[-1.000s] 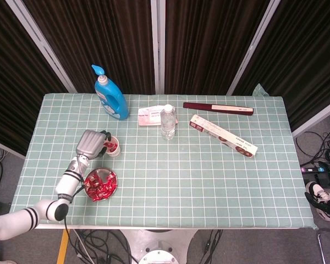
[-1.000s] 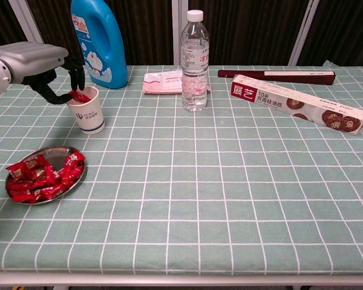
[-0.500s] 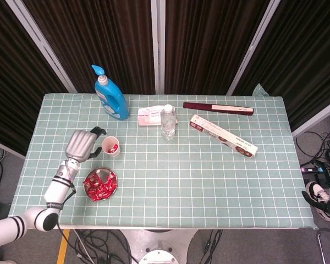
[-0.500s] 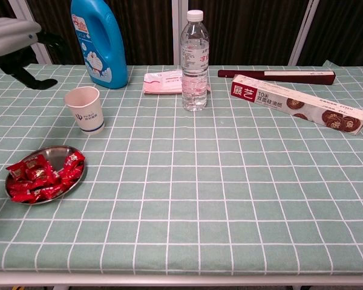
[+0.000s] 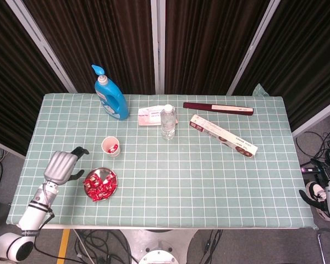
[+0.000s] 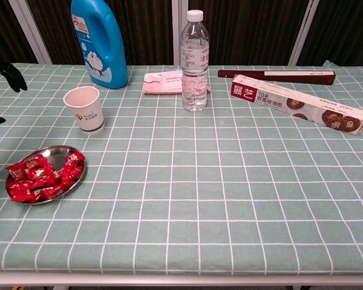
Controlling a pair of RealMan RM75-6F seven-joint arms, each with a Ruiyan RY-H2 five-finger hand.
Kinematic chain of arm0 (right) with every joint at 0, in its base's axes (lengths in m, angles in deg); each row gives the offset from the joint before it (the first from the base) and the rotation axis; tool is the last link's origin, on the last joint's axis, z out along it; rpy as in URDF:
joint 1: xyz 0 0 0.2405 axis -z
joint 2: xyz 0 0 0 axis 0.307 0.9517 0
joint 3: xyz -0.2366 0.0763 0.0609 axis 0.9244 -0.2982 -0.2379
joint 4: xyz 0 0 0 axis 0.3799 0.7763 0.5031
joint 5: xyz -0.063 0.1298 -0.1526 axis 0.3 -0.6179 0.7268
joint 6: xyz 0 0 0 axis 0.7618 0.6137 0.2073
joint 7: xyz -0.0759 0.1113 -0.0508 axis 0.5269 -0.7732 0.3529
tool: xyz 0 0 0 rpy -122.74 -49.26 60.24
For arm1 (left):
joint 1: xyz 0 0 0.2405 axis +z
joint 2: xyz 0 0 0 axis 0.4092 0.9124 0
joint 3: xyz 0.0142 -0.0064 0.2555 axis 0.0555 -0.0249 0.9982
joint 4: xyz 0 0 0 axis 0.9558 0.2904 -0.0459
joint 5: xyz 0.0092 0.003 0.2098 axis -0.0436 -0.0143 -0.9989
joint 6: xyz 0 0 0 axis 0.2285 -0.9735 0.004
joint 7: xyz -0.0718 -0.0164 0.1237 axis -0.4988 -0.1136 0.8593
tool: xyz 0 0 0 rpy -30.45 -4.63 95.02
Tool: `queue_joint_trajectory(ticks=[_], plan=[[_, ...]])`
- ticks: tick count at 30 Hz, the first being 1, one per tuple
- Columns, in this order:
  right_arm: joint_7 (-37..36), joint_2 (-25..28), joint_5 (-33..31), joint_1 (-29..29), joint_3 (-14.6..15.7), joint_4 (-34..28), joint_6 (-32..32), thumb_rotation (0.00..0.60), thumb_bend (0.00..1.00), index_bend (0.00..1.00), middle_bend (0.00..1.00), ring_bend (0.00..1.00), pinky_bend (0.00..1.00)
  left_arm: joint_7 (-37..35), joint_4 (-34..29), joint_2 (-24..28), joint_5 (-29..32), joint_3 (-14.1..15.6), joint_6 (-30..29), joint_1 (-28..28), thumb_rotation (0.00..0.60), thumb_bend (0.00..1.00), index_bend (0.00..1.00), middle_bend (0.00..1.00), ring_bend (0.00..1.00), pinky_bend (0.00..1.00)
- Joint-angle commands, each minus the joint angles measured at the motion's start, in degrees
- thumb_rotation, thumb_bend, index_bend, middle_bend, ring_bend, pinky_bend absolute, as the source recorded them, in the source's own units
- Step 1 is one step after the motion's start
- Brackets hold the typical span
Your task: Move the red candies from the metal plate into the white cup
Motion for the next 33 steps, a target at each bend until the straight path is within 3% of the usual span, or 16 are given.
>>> queue_joint_trajectory(ticks=[1,12,24,33], plan=[[-0.1,0.0,0.2,0.0,0.0,0.0,0.1,0.6,0.13,0.14,0.2,0.1,0.42,0.9,0.4,-1.2,-1.4,1.3,1.0,0.3,0.6,0.26,0.38,0.43,0.89,1.0],[-0.1,0.2,0.3,0.0,0.2,-0.1,0.1,0.6,0.13,0.14,0.2,0.1,0.42,7.5,1.3,-5.2,-3.1,4.1,4.6,0.6,0.6,0.2,0.38,0.43,0.89,1.0],[0.6,0.4,0.2,-0.2,0.2,-0.8,0.0,0.6,0.13,0.14,0.2,0.1,0.43,7.4,2.8,-7.8,-6.7,4.3,8.0,-1.3,0.6,0.21,0.39,0.43,0.89,1.0],[0.9,0.4,-0.2,-0.3,0.1,-1.0,-0.3,0.6,0.13,0.14,0.2,0.1,0.43,6.3,5.8,-8.9,-7.6,4.2,11.7,-3.4,0.6,0.24,0.45,0.48,0.89,1.0]])
